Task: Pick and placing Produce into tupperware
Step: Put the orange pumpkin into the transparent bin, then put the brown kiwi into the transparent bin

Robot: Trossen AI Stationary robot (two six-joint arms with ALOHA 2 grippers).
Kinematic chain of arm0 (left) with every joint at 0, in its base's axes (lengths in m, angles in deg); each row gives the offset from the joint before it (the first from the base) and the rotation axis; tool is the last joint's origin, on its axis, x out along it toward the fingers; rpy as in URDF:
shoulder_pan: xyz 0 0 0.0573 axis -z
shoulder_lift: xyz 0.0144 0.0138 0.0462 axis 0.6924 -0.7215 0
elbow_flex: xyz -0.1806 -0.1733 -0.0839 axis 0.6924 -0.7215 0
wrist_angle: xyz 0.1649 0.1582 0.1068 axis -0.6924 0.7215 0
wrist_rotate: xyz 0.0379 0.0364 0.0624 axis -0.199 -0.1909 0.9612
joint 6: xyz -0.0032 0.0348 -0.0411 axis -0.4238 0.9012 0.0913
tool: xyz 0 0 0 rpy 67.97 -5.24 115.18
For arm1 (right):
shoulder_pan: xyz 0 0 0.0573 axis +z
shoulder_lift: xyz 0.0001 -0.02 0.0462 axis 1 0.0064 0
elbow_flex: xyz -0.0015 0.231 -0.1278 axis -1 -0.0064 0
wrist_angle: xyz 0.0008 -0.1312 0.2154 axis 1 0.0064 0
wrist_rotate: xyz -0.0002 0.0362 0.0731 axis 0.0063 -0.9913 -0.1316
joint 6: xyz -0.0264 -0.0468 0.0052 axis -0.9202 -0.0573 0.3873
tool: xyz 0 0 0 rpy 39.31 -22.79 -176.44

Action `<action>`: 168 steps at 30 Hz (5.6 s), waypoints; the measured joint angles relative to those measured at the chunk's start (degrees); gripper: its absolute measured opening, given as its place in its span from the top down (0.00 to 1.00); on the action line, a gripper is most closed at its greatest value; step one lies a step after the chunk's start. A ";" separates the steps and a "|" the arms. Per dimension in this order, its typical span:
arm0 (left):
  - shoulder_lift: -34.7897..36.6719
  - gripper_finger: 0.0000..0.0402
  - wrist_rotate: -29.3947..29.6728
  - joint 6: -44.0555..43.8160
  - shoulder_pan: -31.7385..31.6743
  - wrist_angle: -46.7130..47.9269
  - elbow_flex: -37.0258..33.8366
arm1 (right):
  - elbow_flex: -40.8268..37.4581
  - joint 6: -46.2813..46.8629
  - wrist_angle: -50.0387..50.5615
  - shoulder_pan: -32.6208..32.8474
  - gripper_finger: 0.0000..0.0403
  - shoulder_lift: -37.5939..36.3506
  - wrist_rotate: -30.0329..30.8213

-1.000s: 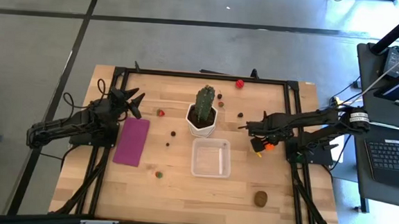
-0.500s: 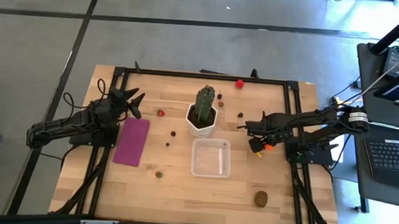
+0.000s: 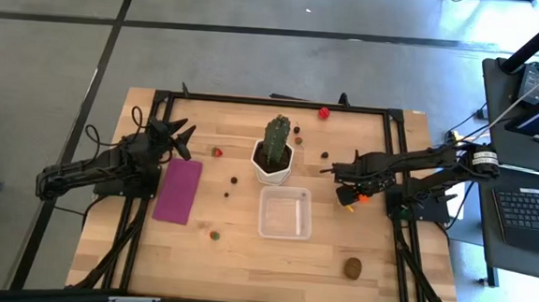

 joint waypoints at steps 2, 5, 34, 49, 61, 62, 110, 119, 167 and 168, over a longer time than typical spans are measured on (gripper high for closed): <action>-0.02 0.56 0.00 0.00 0.02 0.02 0.00 | 0.00 -0.05 -0.05 0.00 0.38 -0.67 -0.02; 0.00 0.56 -0.01 0.00 0.01 0.01 0.01 | 0.02 -0.15 -0.85 0.00 0.39 -2.19 -0.08; -0.01 0.56 -0.02 0.00 0.00 0.02 0.00 | 48.36 -36.62 -17.74 13.38 0.36 20.65 -2.62; -0.02 0.56 -0.05 -0.01 0.00 0.07 0.01 | 49.70 -36.30 -11.40 15.37 0.35 35.45 -4.47; -0.02 0.56 -0.07 -0.02 0.01 0.07 0.01 | 49.66 -36.26 -11.19 17.29 0.35 35.20 -4.44; -0.02 0.56 -0.07 -0.02 0.00 0.07 0.02 | 49.66 -36.28 -11.19 17.33 0.35 35.20 -4.47; -0.02 0.56 -0.06 -0.02 0.00 0.04 0.02 | 62.35 -20.63 19.02 26.61 0.20 23.24 4.46; -0.01 0.56 -0.07 -0.12 0.01 0.03 0.02 | 54.15 29.61 25.54 41.58 0.20 12.23 7.79; -0.01 0.56 -0.05 -0.50 0.02 0.02 0.01 | 22.36 69.02 -7.80 58.18 0.20 12.17 2.38; 0.00 0.56 -0.06 -0.50 0.02 0.02 0.00 | 22.36 68.68 -7.80 58.18 0.20 12.17 2.40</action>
